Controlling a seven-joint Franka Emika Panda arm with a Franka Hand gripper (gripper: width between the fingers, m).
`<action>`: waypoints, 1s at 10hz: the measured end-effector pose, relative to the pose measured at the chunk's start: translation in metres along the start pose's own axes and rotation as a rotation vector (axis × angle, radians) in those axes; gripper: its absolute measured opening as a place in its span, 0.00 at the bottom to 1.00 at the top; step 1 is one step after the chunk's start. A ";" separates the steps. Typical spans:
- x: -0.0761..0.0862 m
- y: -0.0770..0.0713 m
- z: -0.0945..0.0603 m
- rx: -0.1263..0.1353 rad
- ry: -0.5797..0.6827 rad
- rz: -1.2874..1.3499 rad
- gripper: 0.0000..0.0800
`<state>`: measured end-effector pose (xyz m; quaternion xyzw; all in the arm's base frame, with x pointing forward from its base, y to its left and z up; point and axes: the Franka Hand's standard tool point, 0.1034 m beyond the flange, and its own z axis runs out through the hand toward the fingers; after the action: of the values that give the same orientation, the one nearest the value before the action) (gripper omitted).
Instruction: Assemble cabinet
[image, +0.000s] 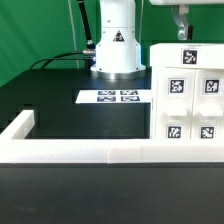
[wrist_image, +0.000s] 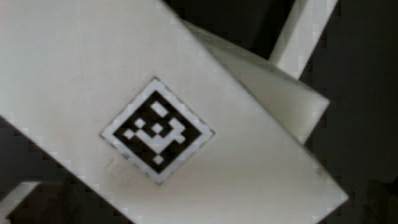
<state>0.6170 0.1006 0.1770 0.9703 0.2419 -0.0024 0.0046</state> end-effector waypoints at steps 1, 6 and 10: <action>0.000 0.002 0.000 -0.004 0.001 -0.043 1.00; -0.005 0.012 0.002 -0.018 -0.015 -0.377 1.00; -0.011 0.022 0.008 -0.025 -0.034 -0.537 1.00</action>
Offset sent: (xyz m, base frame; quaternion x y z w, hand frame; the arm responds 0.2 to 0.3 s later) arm 0.0000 0.0000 0.0000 0.0000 0.0000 -0.1938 0.9810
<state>0.6179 0.0761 0.1692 0.8709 0.4907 -0.0171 0.0197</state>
